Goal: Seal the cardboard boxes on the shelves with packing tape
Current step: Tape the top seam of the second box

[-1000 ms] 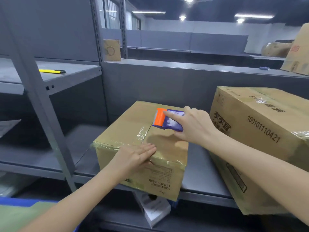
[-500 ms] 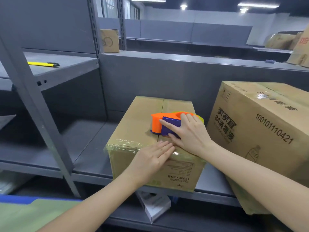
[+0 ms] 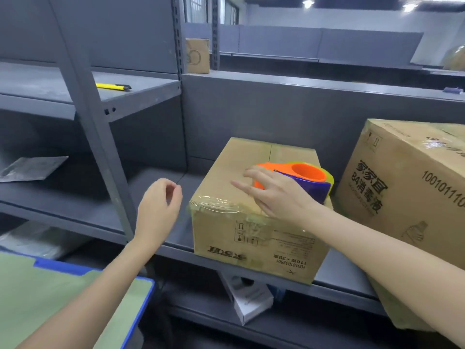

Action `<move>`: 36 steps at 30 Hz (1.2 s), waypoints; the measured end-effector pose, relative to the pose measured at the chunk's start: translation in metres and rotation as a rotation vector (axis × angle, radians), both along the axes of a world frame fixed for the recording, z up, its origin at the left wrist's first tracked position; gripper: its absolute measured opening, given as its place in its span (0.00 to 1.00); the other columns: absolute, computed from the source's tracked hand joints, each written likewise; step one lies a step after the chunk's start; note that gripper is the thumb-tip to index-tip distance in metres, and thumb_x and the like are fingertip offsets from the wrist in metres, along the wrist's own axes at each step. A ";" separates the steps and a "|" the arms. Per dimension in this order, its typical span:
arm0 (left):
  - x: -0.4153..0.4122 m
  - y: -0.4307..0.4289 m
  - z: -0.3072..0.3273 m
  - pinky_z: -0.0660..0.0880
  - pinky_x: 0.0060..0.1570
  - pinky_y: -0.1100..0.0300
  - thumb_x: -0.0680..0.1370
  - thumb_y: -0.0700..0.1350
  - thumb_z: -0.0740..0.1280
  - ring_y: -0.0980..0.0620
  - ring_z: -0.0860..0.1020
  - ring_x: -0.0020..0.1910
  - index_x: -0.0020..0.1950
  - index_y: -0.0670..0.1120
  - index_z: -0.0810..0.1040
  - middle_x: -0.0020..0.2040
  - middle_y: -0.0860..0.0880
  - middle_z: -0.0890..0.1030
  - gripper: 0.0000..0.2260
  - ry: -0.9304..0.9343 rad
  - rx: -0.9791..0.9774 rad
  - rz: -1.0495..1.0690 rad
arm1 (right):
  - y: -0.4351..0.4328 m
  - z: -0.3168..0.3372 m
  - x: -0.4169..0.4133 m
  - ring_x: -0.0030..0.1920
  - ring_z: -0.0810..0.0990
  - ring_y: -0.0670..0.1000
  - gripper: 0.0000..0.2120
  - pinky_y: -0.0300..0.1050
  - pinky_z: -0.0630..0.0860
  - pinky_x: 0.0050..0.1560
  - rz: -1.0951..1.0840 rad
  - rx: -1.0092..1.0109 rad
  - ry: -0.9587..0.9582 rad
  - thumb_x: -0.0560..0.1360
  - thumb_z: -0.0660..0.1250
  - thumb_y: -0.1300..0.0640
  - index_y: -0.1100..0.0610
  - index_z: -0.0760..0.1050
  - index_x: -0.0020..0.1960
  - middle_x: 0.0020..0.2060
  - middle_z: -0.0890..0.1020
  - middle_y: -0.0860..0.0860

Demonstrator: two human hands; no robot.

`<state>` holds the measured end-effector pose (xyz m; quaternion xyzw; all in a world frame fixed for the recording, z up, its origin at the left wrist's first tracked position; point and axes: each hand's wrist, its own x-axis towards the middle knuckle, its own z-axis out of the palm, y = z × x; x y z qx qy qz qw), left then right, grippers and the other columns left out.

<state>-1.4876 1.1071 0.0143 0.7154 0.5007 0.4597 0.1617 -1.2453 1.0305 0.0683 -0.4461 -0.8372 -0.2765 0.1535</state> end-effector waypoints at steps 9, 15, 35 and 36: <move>-0.002 0.010 -0.003 0.68 0.35 0.65 0.79 0.54 0.60 0.56 0.78 0.33 0.33 0.44 0.78 0.29 0.52 0.80 0.20 0.089 -0.322 -0.201 | 0.054 -0.021 -0.035 0.75 0.49 0.46 0.21 0.46 0.57 0.72 -0.054 -0.686 0.241 0.82 0.50 0.55 0.52 0.58 0.75 0.73 0.62 0.44; 0.005 0.009 -0.001 0.68 0.30 0.77 0.77 0.52 0.64 0.64 0.77 0.26 0.33 0.42 0.80 0.26 0.53 0.80 0.18 0.086 -0.336 -0.204 | 0.057 -0.031 -0.037 0.75 0.50 0.47 0.22 0.40 0.48 0.72 -0.063 -0.753 0.270 0.82 0.49 0.50 0.51 0.56 0.75 0.74 0.59 0.44; 0.000 0.022 -0.035 0.63 0.33 0.69 0.76 0.41 0.66 0.59 0.66 0.30 0.33 0.43 0.70 0.29 0.55 0.69 0.12 0.051 -0.038 -0.352 | 0.052 -0.027 -0.043 0.76 0.47 0.51 0.22 0.44 0.45 0.74 -0.048 -0.711 0.109 0.81 0.54 0.49 0.40 0.56 0.74 0.75 0.53 0.43; 0.000 0.023 -0.035 0.63 0.33 0.70 0.77 0.40 0.66 0.59 0.66 0.30 0.34 0.43 0.69 0.29 0.56 0.67 0.12 0.053 -0.019 -0.364 | 0.053 -0.027 -0.043 0.76 0.47 0.51 0.22 0.45 0.46 0.75 -0.046 -0.704 0.100 0.81 0.54 0.49 0.40 0.56 0.74 0.75 0.53 0.43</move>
